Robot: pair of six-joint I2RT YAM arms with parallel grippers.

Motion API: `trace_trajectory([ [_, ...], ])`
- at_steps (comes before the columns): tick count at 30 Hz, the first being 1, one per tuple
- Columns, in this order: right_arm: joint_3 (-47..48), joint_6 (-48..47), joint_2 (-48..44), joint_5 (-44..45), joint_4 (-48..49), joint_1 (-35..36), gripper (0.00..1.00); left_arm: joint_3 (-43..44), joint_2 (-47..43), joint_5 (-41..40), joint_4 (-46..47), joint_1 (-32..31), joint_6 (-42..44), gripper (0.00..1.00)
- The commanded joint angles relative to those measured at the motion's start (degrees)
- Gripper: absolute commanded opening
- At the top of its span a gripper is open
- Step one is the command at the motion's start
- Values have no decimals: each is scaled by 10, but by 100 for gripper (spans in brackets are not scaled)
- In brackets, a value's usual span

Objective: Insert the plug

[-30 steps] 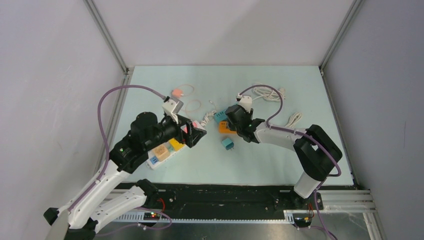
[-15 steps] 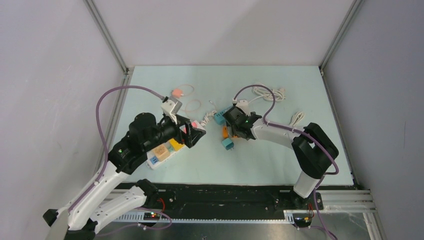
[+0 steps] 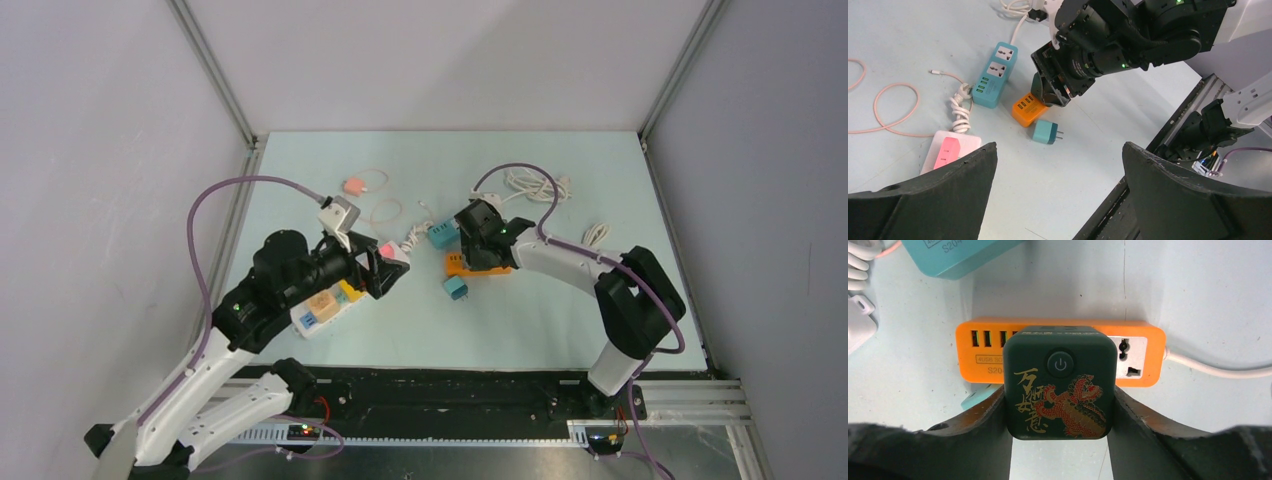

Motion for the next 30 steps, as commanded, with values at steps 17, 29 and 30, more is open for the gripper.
trace_trajectory([
  [17, -3, 0, 120, 19, -59, 54, 0, -5, -16, -7, 14, 3, 1, 98],
  [29, -90, 46, 140, -30, 34, 60, 0, -5, -14, -3, 13, 5, 1, 98],
  [30, -89, 41, 134, -34, 30, 57, 0, -5, -14, -3, 13, 4, 1, 98],
])
